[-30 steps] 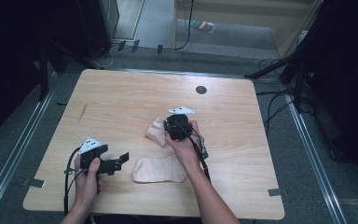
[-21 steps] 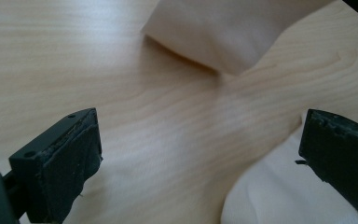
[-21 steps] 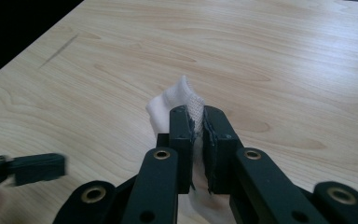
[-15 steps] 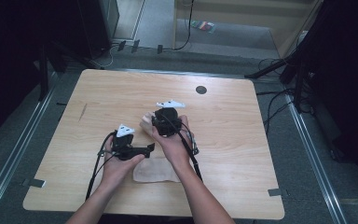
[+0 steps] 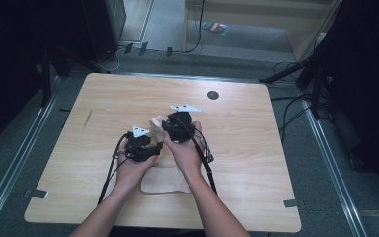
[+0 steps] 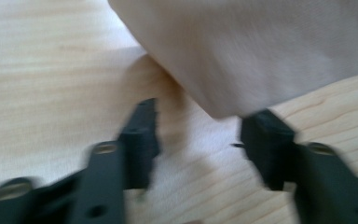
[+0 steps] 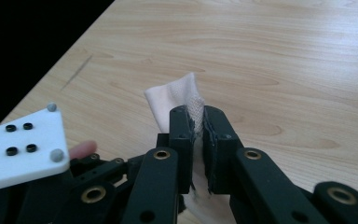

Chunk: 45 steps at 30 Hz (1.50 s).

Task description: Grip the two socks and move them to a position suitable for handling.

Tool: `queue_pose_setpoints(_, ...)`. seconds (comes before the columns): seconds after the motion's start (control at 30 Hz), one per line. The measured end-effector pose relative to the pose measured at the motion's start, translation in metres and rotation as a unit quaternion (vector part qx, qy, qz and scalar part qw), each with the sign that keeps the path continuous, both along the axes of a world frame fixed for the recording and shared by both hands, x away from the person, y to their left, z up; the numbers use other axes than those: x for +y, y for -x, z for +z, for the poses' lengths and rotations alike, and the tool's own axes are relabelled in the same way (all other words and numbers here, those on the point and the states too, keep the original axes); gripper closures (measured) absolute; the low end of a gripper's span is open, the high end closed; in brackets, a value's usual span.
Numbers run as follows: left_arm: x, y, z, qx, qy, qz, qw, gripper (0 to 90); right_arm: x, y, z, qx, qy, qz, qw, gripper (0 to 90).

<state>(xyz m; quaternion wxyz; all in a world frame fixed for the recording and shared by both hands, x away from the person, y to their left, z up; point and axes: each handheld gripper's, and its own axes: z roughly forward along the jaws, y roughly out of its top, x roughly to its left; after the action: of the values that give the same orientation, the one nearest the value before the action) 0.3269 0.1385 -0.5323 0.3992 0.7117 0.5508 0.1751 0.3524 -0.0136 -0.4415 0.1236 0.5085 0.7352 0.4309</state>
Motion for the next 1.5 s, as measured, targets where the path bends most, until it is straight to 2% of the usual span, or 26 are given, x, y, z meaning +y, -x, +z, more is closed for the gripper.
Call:
queue_pose_setpoints(0.03,0.0,0.0,0.0,0.0,0.0,0.0,1.0,58.8,0.0,0.0,0.0,0.0,0.0,0.0,1.0,83.7)
queue_pose_setpoints(0.07,0.003,0.001,0.003,-0.025,0.001,-0.008,0.9997,68.7,-0.002,0.0,0.003,0.001,-0.01,-0.003,0.9999,83.8)
queue_pose_setpoints(0.1,0.004,0.002,0.004,-0.033,0.0,-0.008,0.9994,72.7,-0.002,0.0,0.003,0.002,-0.012,-0.002,0.9999,83.8)
queue_pose_setpoints(0.2,0.01,0.004,0.007,-0.047,0.004,-0.016,0.9988,89.2,0.0,0.0,0.004,0.004,-0.02,-0.004,0.9998,84.1)
queue_pose_setpoints(0.3,0.016,0.006,0.008,-0.051,-0.001,-0.018,0.9986,90.0,0.003,0.0,0.003,0.003,-0.019,-0.005,0.9998,84.5)
queue_pose_setpoints(0.37,0.028,0.014,0.012,-0.062,-0.022,0.011,0.9978,90.0,0.009,-0.001,0.002,-0.003,-0.019,-0.001,0.9998,85.0)
queue_pose_setpoints(0.43,0.033,0.017,0.014,-0.067,-0.032,0.018,0.9971,90.0,0.015,-0.001,0.0,-0.003,-0.024,0.006,0.9997,85.1)
queue_pose_setpoints(0.47,0.037,0.021,0.017,-0.075,-0.044,0.028,0.9958,90.0,0.015,-0.001,0.0,-0.003,-0.024,0.006,0.9997,85.1)
queue_pose_setpoints(0.5,0.044,0.03,0.021,-0.092,-0.073,0.045,0.992,90.0,0.022,0.0,-0.001,-0.005,-0.031,0.019,0.9993,85.1)
queue_pose_setpoints(0.57,0.048,0.04,0.025,-0.109,-0.105,0.056,0.9869,90.0,0.028,0.001,-0.002,-0.006,-0.036,0.031,0.9989,85.1)
queue_pose_setpoints(0.6,0.048,0.045,0.025,-0.114,-0.115,0.056,0.9853,90.0,0.03,0.002,-0.003,-0.007,-0.036,0.033,0.9988,85.1)
queue_pose_setpoints(0.63,0.048,0.045,0.025,-0.114,-0.115,0.056,0.9853,90.0,0.03,0.002,-0.003,-0.007,-0.036,0.033,0.9988,85.1)
queue_pose_setpoints(0.67,0.048,0.048,0.023,-0.097,-0.116,0.035,0.9879,90.0,0.031,0.002,-0.006,-0.006,-0.022,0.035,0.9991,85.1)
queue_pose_setpoints(0.7,0.047,0.046,0.02,-0.079,-0.105,0.018,0.9912,89.8,0.031,0.001,-0.008,-0.005,-0.016,0.035,0.9993,85.1)
queue_pose_setpoints(0.73,0.047,0.045,0.016,-0.066,-0.095,0.01,0.9933,86.9,0.029,0.0,-0.01,-0.001,-0.01,0.031,0.9995,85.1)
queue_pose_setpoints(0.77,0.047,0.045,0.016,-0.066,-0.095,0.01,0.9933,84.0,0.026,-0.002,-0.014,0.004,-0.004,0.028,0.9996,85.1)
queue_pose_setpoints(0.8,0.045,0.046,0.008,-0.058,-0.08,0.0,0.9951,82.8,0.023,-0.003,-0.017,0.007,0.0,0.024,0.9997,85.1)
queue_pose_setpoints(1.0,0.044,0.043,-0.004,-0.03,-0.052,-0.021,0.998,77.0,0.002,-0.009,-0.035,0.023,0.02,0.004,0.9995,85.1)
queue_pose_setpoints(1.07,0.047,0.042,-0.007,-0.021,-0.029,-0.023,0.9991,69.3,-0.011,-0.013,-0.045,0.029,0.03,-0.007,0.9991,85.1)
queue_pose_setpoints(1.1,0.047,0.042,-0.007,-0.021,-0.029,-0.023,0.9991,68.1,-0.011,-0.013,-0.045,0.029,0.03,-0.007,0.9991,85.1)
queue_pose_setpoints(1.13,0.052,0.04,-0.006,-0.021,-0.009,-0.01,0.9997,64.8,-0.016,-0.014,-0.048,0.027,0.033,-0.011,0.999,85.1)
queue_pose_setpoints(1.17,0.052,0.04,-0.006,-0.021,-0.009,-0.01,0.9997,62.4,-0.016,-0.014,-0.048,0.027,0.033,-0.011,0.999,85.1)
queue_pose_setpoints(1.2,0.059,0.036,-0.005,-0.022,0.012,0.013,0.9996,59.9,-0.019,-0.015,-0.05,0.027,0.036,-0.011,0.9989,85.0)
queue_pose_setpoints(1.3,0.068,0.027,-0.004,-0.023,0.033,0.049,0.998,53.1,-0.021,-0.015,-0.053,0.014,0.049,-0.005,0.9987,84.3)
queue_pose_setpoints(1.43,0.071,0.016,-0.005,-0.016,0.036,0.072,0.9966,52.3,-0.024,-0.015,-0.056,0.006,0.06,-0.003,0.9982,84.3)
queue_pose_setpoints(1.5,0.069,0.005,-0.008,0.004,0.024,0.077,0.9967,52.5,-0.028,-0.017,-0.059,0.005,0.064,0.0,0.9979,84.2)
